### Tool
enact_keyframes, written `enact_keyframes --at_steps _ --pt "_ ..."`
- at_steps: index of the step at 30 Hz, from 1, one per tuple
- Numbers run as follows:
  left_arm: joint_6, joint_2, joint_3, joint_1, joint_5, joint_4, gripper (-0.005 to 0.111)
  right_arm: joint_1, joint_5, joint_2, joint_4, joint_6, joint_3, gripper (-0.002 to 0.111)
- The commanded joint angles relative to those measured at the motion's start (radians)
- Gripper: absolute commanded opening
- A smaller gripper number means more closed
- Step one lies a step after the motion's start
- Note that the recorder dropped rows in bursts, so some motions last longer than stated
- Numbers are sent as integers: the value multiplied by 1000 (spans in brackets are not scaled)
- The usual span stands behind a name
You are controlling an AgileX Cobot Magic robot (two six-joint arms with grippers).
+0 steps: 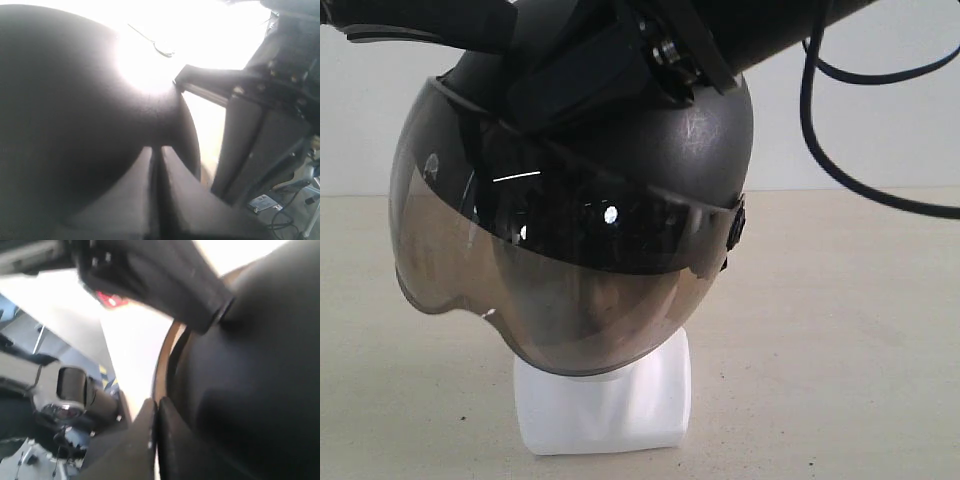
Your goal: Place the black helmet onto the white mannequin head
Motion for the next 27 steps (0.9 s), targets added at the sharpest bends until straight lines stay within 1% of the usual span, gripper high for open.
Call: enact_keyframes --at_steps 1,3,6,8,11,12,14,15,16,18,19,20,22,27 --pt "-4 17 9 -3 -15 60 4 26 74 51 11 29 34 0" --pt "-4 17 9 -3 -15 60 4 26 72 51 11 29 34 0" --pt "-4 17 7 1 -15 60 4 20 -27 2 5 77 29 0" --pt "-4 17 2 15 -15 60 4 -12 -42 -47 -32 161 1 0" --pt "-4 -7 -12 46 -15 55 4 -95 -100 -142 -82 270 -12 0" --pt "-4 -24 -16 66 -15 46 4 -134 -107 -178 -166 341 -12 0" --pt "-4 -53 -16 98 -15 46 4 -196 -64 -226 -311 433 -12 0" --pt "-8 -59 -16 110 -15 46 4 -212 -54 -244 -380 464 -12 0" --pt "-33 -72 -16 128 -15 46 4 -224 -37 -262 -499 529 -6 0" --pt "-35 -87 -16 152 -15 46 4 -224 34 -262 -681 617 25 0" --pt "-37 -87 -16 160 -25 46 4 -224 36 -262 -695 617 53 0" --pt "-39 -84 -19 178 -51 66 4 -224 -28 -260 -695 611 128 0" --pt "-39 -63 -20 191 -63 89 4 -224 -120 -258 -696 617 194 0" --pt "-48 28 -47 212 -69 126 4 -224 -252 -220 -653 617 303 0"
